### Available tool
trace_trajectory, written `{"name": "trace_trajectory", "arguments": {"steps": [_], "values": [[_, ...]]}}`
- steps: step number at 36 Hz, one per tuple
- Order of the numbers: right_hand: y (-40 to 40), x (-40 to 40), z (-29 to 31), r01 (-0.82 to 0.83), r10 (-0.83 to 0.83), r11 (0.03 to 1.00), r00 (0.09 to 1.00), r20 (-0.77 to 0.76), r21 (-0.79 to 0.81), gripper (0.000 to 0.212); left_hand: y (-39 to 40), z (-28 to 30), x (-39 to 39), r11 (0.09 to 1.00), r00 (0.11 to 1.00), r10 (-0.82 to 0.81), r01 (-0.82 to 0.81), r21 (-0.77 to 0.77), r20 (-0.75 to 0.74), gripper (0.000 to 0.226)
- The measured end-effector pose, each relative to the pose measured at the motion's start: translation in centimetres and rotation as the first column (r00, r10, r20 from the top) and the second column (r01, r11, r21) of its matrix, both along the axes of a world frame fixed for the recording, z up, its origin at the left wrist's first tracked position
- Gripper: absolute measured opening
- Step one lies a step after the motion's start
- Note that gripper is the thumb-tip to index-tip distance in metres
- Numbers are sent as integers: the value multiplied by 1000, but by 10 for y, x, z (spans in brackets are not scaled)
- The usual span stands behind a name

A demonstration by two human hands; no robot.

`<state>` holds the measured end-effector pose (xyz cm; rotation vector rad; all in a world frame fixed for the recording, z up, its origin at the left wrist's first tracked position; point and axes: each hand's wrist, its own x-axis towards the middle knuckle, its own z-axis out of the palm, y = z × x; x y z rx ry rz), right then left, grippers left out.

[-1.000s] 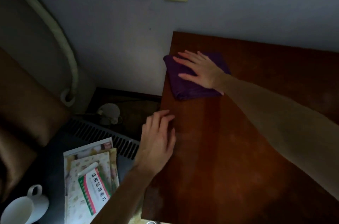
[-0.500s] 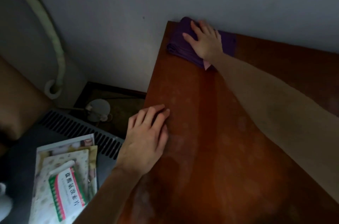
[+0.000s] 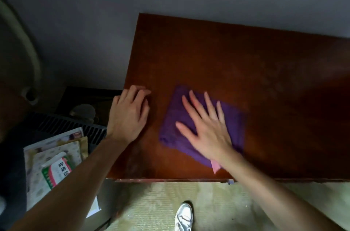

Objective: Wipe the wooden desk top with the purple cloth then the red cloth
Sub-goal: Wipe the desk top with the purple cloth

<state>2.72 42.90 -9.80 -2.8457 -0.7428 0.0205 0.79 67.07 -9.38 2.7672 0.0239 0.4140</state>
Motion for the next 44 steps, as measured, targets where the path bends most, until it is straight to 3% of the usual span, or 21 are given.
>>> {"name": "trace_trajectory", "arguments": {"steps": [5,12,16,25,30,36,44], "values": [[-49,-42,7,-218,215,974,975,-54,-64,75,-11,0,-9,998,995,-39,42,37,-89,42],[-71,41,13,-453,446,885,891,-81,-110,76,-30,8,11,998,992,-50,53,19,-114,46],[-70,112,10,-398,394,914,917,-54,-87,75,-38,5,29,999,993,-30,28,-21,-110,47],[-35,281,14,-349,341,932,936,-86,-98,76,-41,-4,41,990,967,-119,133,45,-226,49],[-14,347,15,-222,220,975,972,-79,-16,81,-40,-4,45,989,951,-111,133,58,-290,50],[8,383,15,107,-105,993,993,-57,45,75,-39,-5,45,991,950,-101,122,54,-297,51],[1,353,14,206,-203,979,974,-95,12,82,-41,-1,44,991,956,-97,119,63,-276,51]]}}
